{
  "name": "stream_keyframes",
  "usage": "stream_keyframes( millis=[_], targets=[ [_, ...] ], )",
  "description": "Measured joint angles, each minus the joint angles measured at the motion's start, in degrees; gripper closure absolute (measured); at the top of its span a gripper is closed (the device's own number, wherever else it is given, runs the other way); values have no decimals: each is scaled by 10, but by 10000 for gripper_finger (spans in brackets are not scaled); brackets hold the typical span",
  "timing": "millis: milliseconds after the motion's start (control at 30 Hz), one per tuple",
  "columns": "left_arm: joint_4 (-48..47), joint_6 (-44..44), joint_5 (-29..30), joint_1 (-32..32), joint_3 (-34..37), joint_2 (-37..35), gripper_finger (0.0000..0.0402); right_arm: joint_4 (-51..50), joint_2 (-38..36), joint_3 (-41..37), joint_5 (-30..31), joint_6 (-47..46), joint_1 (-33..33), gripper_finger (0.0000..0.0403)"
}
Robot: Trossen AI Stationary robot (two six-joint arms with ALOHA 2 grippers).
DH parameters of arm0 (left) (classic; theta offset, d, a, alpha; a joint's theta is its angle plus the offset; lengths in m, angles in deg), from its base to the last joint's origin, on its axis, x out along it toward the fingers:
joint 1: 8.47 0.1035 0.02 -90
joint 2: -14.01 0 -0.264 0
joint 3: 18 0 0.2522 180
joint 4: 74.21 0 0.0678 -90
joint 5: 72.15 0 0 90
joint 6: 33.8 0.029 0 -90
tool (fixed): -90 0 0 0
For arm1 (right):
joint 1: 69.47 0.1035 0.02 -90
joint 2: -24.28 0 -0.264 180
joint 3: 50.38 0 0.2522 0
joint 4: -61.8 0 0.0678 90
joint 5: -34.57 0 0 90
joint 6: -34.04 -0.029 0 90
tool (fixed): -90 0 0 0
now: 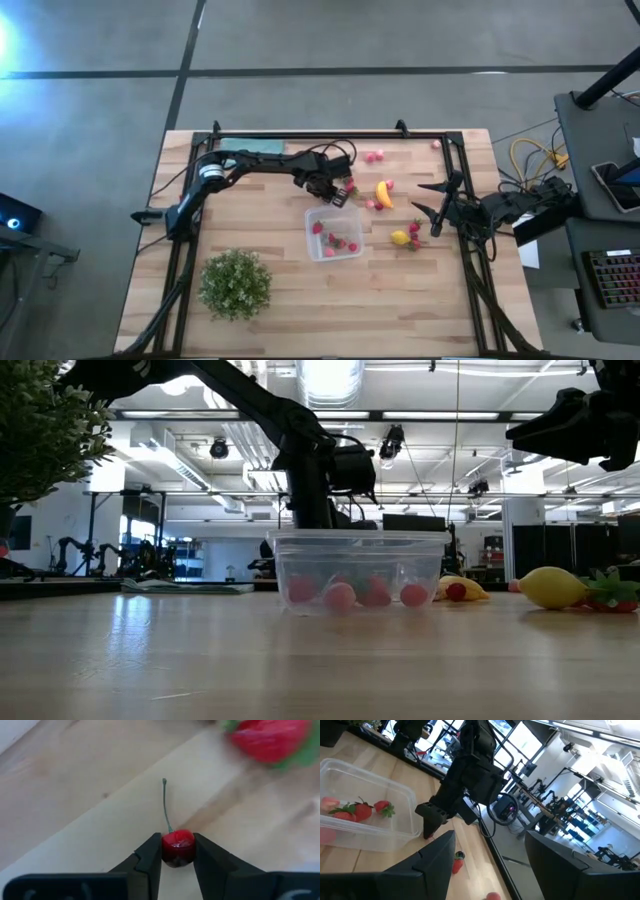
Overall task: Pick and placing Produce into tupperware
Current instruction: Put the cherry into the transparent container, then put the peach into the transparent container
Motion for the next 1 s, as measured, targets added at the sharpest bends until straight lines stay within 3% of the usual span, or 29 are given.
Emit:
stream_keyframes(
  millis=[300,433,633,800,1000],
  targets=[
    [20,98,4,-21,-41,-85,324,0,0,0,0,0,0,170],
    [28,167,-9,-66,-39,-134,324,0,0,0,0,0,0,170],
    [-1,181,-16,-149,-34,-144,320,0,0,0,0,0,0,170],
    [1,164,31,-197,-34,-116,271,0,0,0,0,0,0,170],
    [-2,100,67,-200,-33,-95,195,0,0,0,0,0,0,170]
  ],
)
